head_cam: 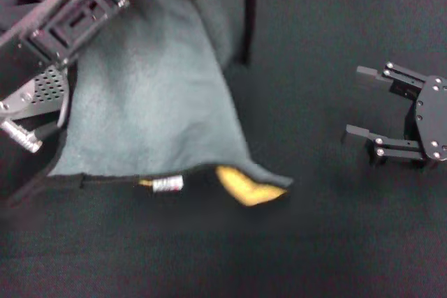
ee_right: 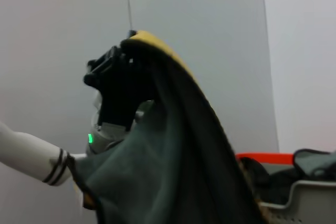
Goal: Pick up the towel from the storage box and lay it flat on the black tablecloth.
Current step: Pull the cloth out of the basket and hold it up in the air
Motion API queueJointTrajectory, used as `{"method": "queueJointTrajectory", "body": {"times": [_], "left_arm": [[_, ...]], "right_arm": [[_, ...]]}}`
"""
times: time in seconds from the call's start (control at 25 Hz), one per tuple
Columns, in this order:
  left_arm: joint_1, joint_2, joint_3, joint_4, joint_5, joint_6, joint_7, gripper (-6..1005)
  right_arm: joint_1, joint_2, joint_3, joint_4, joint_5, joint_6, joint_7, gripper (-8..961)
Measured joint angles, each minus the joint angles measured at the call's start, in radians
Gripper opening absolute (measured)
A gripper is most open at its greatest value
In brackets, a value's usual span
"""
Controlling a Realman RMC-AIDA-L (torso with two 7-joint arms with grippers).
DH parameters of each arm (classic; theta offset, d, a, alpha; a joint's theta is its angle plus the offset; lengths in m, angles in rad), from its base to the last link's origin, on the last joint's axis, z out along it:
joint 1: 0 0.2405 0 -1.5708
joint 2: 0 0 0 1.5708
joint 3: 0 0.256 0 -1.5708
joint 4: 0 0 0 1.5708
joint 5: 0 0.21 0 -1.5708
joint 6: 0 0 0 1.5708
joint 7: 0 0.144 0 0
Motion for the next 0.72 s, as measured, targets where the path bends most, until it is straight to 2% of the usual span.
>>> {"method": "queueJointTrajectory", "body": {"times": [0.2,0.56,0.72], "left_arm": [[-0.004,-0.002,0.038,-0.006,-0.059,-0.001,-0.012,19],[-0.013,-0.006,0.083,-0.043,-0.070,-0.001,0.001,19],[-0.036,-0.008,0.084,-0.109,-0.105,-0.003,0.047,19]], "right_arm": [[0.030,0.002,-0.026,-0.004,0.030,0.001,-0.001,841],[0.085,0.007,-0.079,0.037,0.058,-0.045,-0.038,842],[0.091,0.009,-0.155,0.036,0.103,-0.087,-0.053,842]]}}
